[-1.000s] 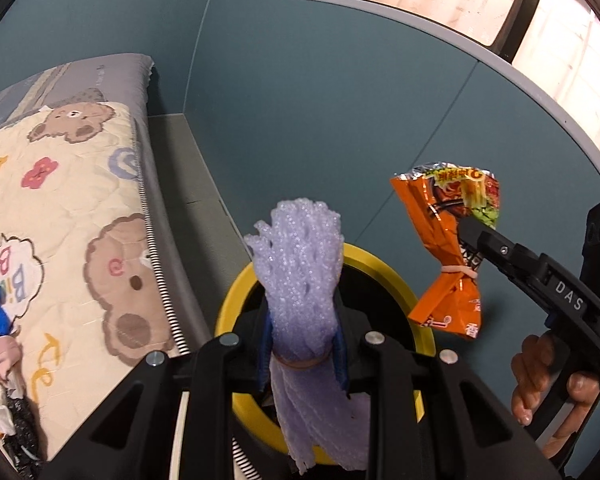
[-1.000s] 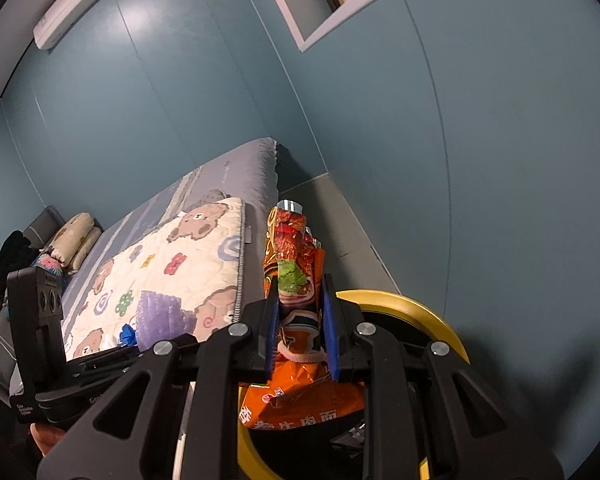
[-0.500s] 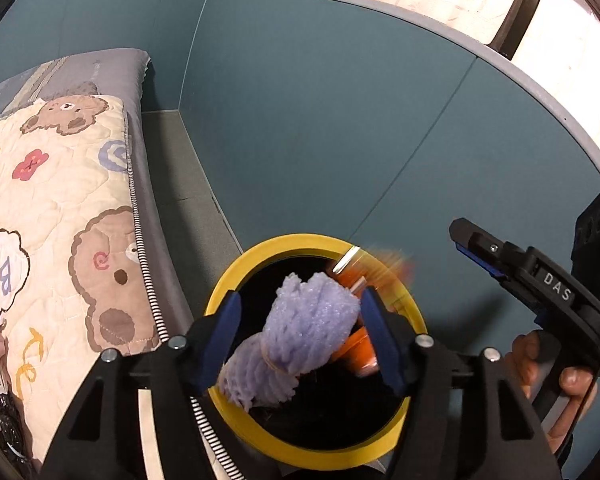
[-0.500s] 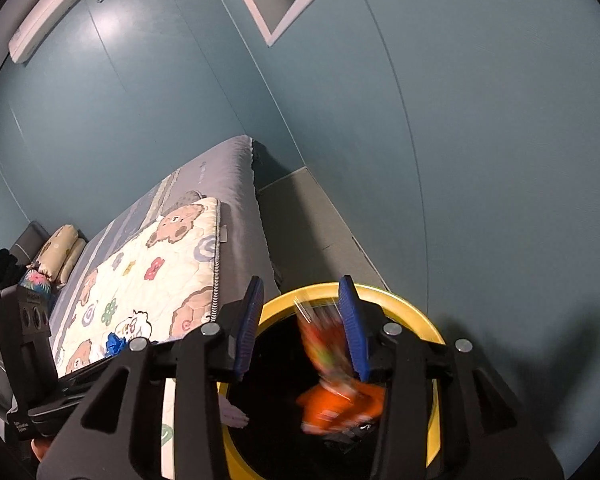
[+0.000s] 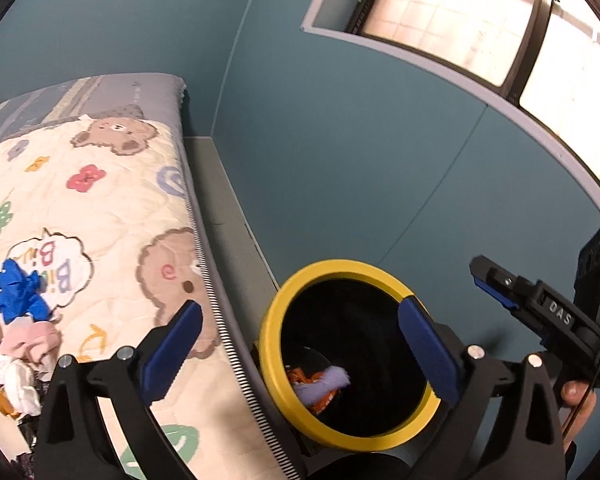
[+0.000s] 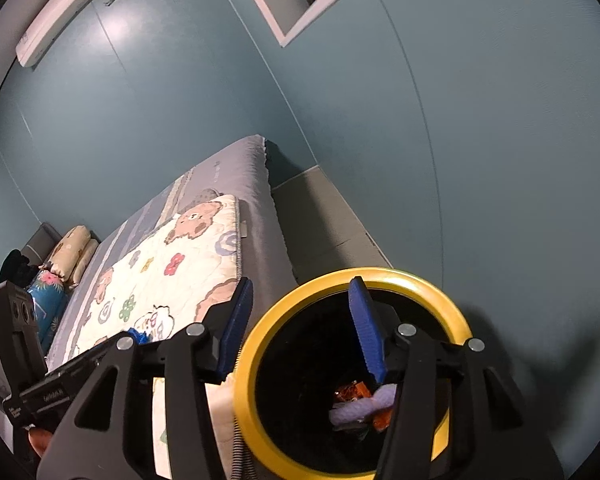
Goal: Collect trash
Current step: 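Move both tools back over the remaining trash on the bed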
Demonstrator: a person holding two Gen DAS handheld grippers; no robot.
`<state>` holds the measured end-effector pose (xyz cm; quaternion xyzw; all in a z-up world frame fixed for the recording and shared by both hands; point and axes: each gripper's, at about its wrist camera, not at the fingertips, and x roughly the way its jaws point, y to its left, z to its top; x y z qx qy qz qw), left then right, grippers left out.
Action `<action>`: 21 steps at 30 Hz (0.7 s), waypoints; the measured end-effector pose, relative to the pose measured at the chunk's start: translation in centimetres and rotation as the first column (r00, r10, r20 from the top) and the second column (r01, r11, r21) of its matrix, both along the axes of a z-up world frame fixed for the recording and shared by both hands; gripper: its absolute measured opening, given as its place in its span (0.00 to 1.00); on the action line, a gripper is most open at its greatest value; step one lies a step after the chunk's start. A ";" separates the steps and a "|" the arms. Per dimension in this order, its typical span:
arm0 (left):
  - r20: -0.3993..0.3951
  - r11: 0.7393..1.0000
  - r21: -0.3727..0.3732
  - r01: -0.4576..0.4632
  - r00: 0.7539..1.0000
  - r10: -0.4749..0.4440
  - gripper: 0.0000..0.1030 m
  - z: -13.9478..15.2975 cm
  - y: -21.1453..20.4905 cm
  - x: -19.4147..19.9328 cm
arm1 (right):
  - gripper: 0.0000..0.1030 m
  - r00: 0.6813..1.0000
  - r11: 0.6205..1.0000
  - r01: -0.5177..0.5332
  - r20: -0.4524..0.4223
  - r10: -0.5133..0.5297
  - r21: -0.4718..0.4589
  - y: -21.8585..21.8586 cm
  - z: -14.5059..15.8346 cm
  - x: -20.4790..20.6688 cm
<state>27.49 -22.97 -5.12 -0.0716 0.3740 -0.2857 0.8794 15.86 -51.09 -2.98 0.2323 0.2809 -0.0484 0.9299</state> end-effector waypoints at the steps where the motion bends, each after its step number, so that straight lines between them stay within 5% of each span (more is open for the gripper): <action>1: 0.004 1.000 -0.004 -0.006 1.000 0.006 0.92 0.2 0.4 -0.1 | 0.47 1.000 1.000 -0.007 0.003 0.007 -0.005 0.4 0.3 -0.1; 13: 0.058 0.987 0.012 -0.160 0.986 0.159 0.92 2.3 9.5 -1.7 | 0.49 0.988 0.986 -0.149 0.032 0.152 -0.077 8.2 3.4 0.3; 21: 0.080 0.951 0.059 -0.302 0.951 0.297 0.92 2.6 18.0 -2.2 | 0.49 0.960 0.956 -0.278 0.007 0.280 -0.098 14.7 3.6 2.0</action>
